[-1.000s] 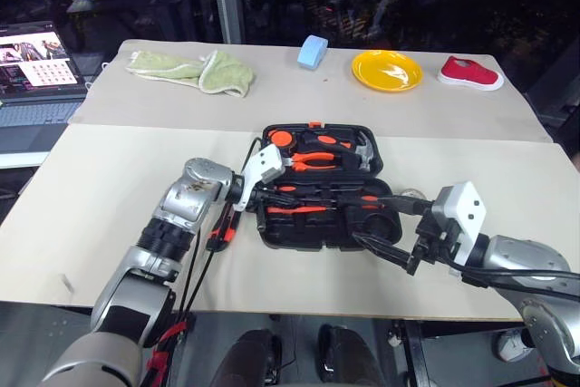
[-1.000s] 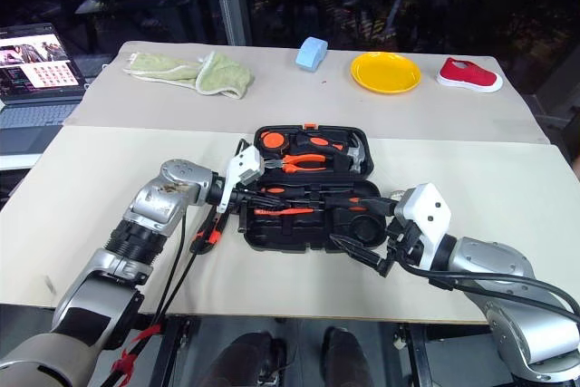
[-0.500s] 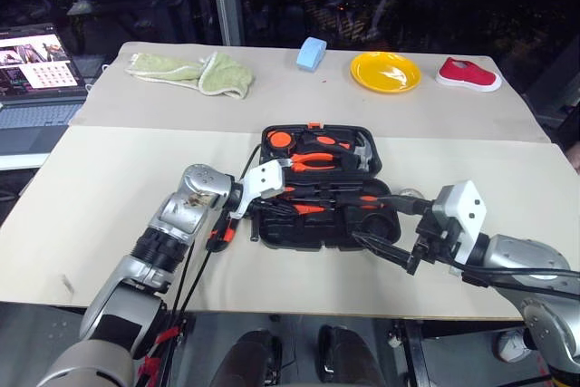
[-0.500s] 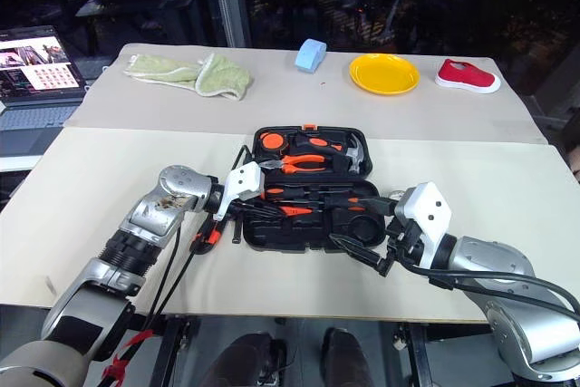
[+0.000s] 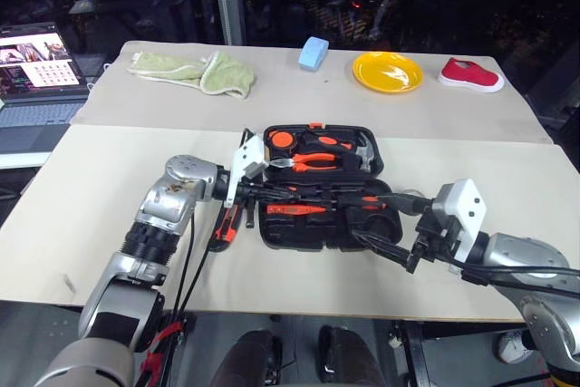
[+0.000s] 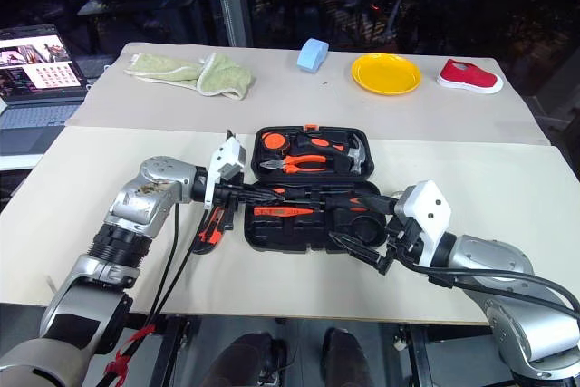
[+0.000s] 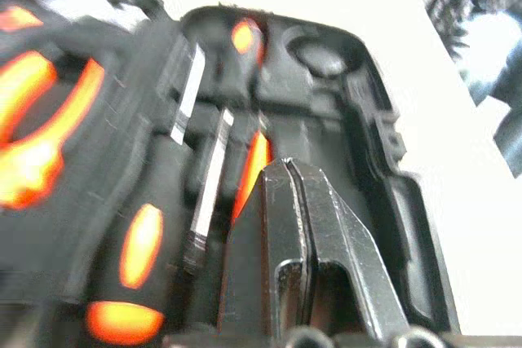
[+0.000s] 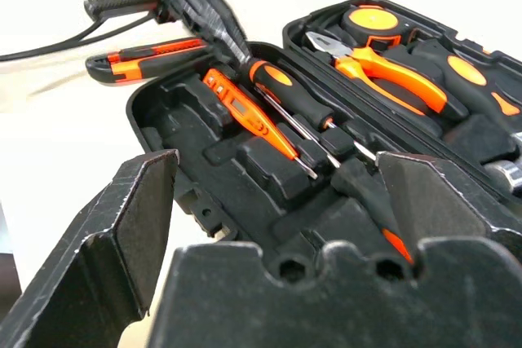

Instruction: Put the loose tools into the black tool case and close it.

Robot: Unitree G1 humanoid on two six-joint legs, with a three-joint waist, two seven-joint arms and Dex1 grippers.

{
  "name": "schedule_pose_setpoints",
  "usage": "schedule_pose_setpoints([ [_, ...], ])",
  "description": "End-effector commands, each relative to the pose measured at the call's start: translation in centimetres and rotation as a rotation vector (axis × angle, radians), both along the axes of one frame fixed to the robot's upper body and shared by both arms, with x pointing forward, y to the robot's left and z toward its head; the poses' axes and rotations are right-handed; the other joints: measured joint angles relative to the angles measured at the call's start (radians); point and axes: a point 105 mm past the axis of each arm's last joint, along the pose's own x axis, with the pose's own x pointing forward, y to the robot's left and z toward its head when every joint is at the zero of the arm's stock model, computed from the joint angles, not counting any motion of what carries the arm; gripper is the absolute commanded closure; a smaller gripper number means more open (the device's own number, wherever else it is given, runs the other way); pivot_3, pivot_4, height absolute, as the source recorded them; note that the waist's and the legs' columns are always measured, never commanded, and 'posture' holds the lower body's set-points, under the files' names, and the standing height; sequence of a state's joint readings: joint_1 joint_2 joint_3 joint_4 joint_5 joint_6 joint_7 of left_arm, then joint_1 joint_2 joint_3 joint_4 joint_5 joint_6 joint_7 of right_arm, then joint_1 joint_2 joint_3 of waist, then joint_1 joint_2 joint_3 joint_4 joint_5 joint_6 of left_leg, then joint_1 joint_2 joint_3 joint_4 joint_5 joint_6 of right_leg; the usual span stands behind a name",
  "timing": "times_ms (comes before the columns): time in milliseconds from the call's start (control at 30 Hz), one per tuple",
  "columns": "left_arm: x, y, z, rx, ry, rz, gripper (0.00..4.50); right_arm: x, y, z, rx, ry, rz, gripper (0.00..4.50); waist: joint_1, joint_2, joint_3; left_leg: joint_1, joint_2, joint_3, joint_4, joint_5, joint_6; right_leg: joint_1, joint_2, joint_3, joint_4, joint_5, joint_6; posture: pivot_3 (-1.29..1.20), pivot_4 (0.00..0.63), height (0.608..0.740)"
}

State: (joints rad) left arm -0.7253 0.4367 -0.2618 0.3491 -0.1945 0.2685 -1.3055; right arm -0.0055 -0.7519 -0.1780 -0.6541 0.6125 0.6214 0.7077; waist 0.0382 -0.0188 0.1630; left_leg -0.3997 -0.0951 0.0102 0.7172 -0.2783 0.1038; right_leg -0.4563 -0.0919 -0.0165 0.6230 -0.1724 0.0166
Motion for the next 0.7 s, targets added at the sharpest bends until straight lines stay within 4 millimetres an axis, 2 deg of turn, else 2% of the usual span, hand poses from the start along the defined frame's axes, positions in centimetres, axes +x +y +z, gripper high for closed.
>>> schedule_pose_setpoints([
  [33, 0.1, 0.0, -0.2, 0.022, -0.054, -0.014, 4.49, 0.0, -0.1, 1.0, 0.017, -0.030, -0.011, 0.00, 0.000, 0.000, 0.000, 0.000, 0.000, 0.000, 0.000, 0.000, 0.000, 0.000, 0.000, 0.000, 0.000, 0.000, 0.000, 0.00, 0.150, 0.732],
  [700, 0.5, 0.1, -2.5, 0.072, -0.082, -0.016, 4.49, -0.1, -0.1, 1.1, 0.022, -0.024, -0.011, 0.00, 0.002, 0.000, 0.000, 0.000, 0.000, 0.000, -0.001, 0.000, 0.001, 0.001, -0.001, 0.000, -0.001, 0.000, 0.000, 0.00, 0.150, 0.732],
])
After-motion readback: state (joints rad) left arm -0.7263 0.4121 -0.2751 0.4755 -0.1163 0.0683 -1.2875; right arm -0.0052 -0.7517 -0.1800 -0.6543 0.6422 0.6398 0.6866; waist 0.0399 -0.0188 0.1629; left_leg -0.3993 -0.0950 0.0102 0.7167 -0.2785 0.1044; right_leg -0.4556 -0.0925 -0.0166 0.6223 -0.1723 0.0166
